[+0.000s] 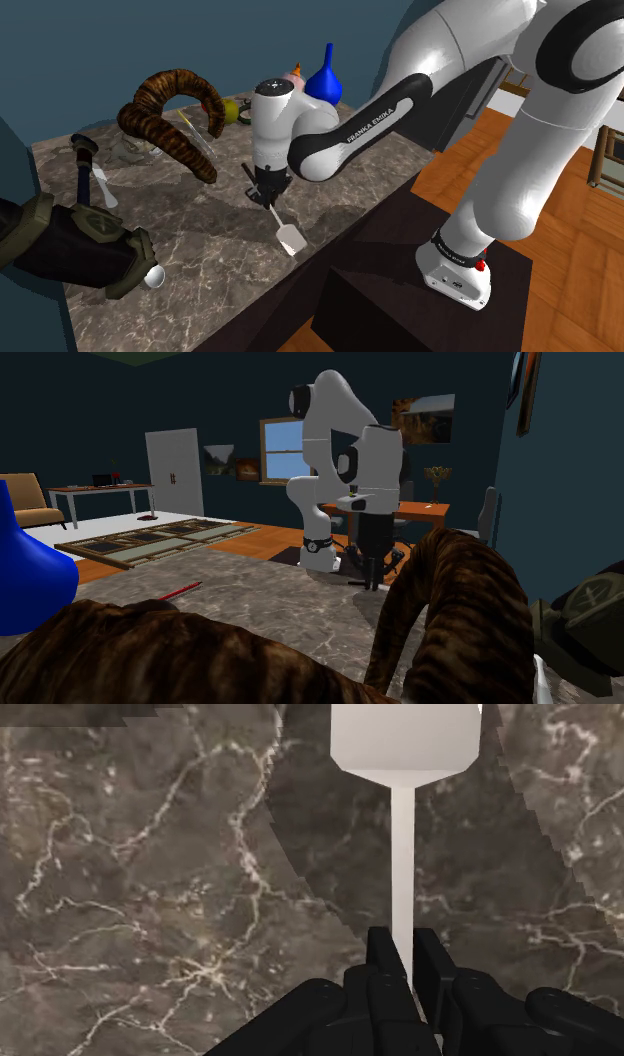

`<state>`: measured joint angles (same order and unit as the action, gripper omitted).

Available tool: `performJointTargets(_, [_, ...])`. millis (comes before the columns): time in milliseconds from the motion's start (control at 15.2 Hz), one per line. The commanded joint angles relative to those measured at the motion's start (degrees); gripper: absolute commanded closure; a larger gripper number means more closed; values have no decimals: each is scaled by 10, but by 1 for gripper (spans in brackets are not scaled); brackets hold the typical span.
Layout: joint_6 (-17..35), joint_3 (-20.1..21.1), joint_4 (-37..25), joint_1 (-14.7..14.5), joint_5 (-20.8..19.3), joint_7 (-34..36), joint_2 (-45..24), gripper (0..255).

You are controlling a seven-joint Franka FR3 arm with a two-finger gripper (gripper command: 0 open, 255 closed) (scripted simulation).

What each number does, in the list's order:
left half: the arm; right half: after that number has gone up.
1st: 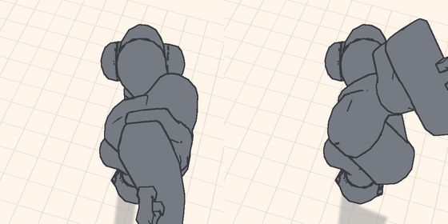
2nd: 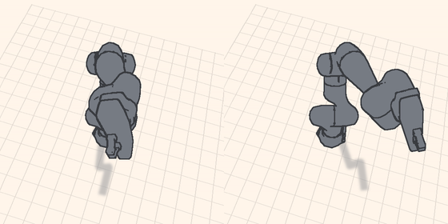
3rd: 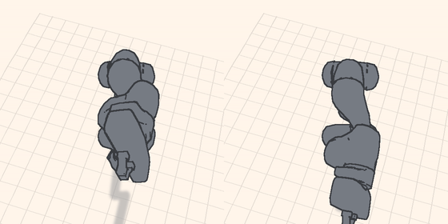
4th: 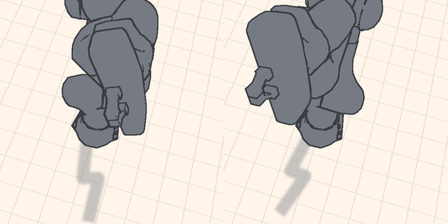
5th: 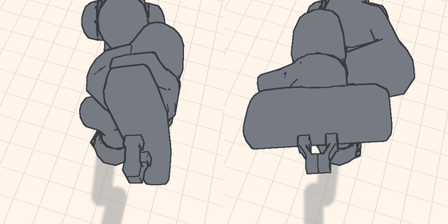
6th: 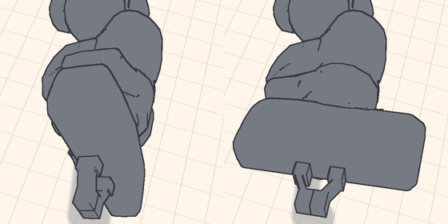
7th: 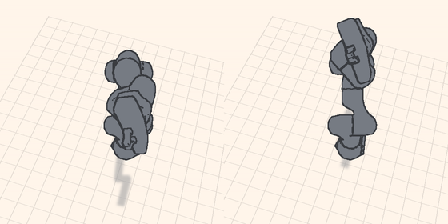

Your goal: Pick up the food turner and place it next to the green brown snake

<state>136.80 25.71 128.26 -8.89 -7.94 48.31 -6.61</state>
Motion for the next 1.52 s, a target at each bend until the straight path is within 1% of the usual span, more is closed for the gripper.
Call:
performJointTargets(0, [-15, 2, -5, 2, 9, -7, 12, 255])
performJointTargets(792, [-101, 4, -43, 5, 48, -37, 66, 255])
performJointTargets(1122, [-114, -23, -110, 32, 24, -80, 9, 255])
performJointTargets(1452, [-135, -47, -194, 53, 3, -120, -57, 255])
